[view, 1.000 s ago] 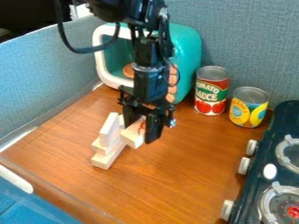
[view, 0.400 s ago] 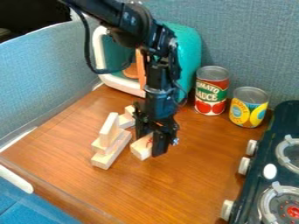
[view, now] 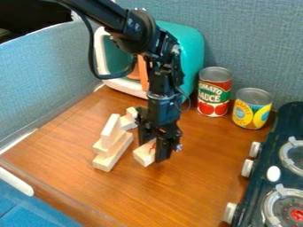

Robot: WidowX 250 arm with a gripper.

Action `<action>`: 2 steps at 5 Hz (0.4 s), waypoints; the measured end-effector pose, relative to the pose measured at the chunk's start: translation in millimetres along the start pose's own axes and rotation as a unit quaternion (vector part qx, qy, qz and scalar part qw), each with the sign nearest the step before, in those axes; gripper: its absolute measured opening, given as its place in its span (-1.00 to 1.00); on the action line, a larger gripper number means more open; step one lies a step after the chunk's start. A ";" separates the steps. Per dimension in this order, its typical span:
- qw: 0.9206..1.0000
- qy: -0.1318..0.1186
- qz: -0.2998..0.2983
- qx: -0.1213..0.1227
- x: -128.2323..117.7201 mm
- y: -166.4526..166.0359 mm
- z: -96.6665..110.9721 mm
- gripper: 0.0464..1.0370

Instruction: Put the block of the table

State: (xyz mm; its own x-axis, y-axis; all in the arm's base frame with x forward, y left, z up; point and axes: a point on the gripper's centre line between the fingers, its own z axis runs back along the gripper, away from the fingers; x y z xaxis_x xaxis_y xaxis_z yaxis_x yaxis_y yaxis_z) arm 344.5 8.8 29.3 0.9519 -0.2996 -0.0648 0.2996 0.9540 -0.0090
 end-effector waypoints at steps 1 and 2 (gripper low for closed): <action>1.000 0.007 0.001 0.001 -2.0 0.5 0.4 0.82; 1.000 0.009 0.005 0.002 -2.7 0.5 0.0 0.94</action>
State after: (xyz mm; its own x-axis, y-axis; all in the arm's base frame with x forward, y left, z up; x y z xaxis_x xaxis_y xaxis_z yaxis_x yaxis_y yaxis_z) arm 342.0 10.1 29.5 0.9534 -0.2903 -0.0819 0.2908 0.9568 -0.0053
